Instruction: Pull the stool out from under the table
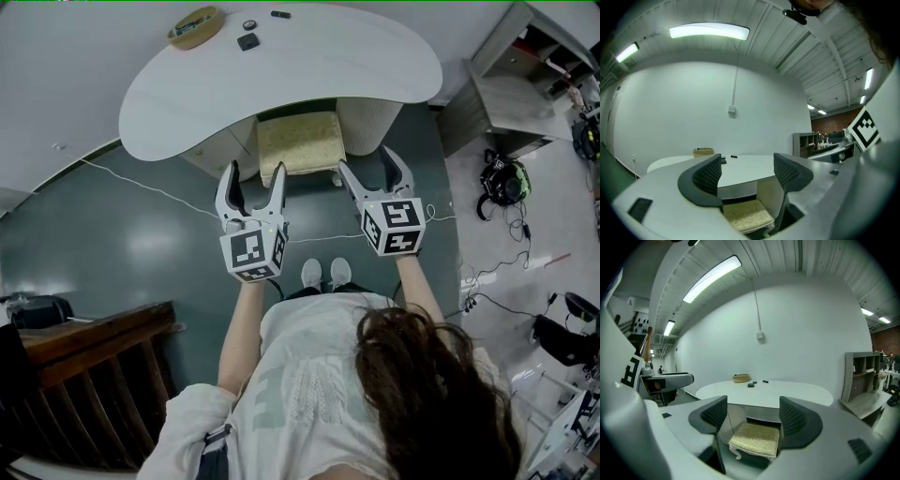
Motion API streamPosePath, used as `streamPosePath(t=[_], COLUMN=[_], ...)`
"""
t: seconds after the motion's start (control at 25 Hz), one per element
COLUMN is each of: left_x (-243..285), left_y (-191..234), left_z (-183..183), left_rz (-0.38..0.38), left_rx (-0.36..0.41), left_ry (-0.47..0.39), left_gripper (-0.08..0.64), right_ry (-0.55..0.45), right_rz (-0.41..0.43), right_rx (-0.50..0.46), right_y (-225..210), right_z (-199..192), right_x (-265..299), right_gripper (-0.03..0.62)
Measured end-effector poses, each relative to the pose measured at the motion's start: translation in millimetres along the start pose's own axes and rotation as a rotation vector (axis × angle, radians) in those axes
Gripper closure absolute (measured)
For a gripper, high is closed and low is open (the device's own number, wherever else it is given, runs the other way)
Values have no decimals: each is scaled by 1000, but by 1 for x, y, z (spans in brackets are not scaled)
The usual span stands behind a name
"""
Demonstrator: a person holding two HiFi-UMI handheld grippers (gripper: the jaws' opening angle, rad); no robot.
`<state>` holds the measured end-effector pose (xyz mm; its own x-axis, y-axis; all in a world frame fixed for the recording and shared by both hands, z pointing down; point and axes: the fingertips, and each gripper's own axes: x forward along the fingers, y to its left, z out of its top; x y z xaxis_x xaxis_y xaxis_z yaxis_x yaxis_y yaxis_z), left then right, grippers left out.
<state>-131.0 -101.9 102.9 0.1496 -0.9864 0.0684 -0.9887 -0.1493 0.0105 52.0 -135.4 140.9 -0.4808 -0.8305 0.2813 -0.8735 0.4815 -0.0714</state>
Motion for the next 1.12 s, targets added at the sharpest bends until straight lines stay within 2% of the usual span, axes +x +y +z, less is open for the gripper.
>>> streamPosePath(t=[0.08,0.24,0.32,0.4,0.64,0.88,1.04,1.12], left_x=[12,42,62,84,117,145,150,152], left_y=[6,24,37,52,83,102,124,126], left_z=[-10,-46,-75,-116,-268,-409,-497,-535], left_rz=[-1,21,51,83,120,67,68,52], left_rx=[20,-8,-28,-12,8,48,16,11], left_ry=[31,67,74,106,203,319,405,460], left_gripper=[236,236,236,236,235,235,222,188], right_ry=[11,50,55,52,98,130,168,209], right_rz=[-3,4,-2,-17,-53,-81,-61,-41], right_rx=[-3,-26,-17,0,13,19,22,0], right_y=[-7,-22,-37,-55,-85,-104,-106,-107], right_z=[0,-16,-31,-54,-173,-288,-356,-390], right_x=[15,54,80,110,179,244,274,283], right_gripper=[256,256,256,256,256,256,256,255])
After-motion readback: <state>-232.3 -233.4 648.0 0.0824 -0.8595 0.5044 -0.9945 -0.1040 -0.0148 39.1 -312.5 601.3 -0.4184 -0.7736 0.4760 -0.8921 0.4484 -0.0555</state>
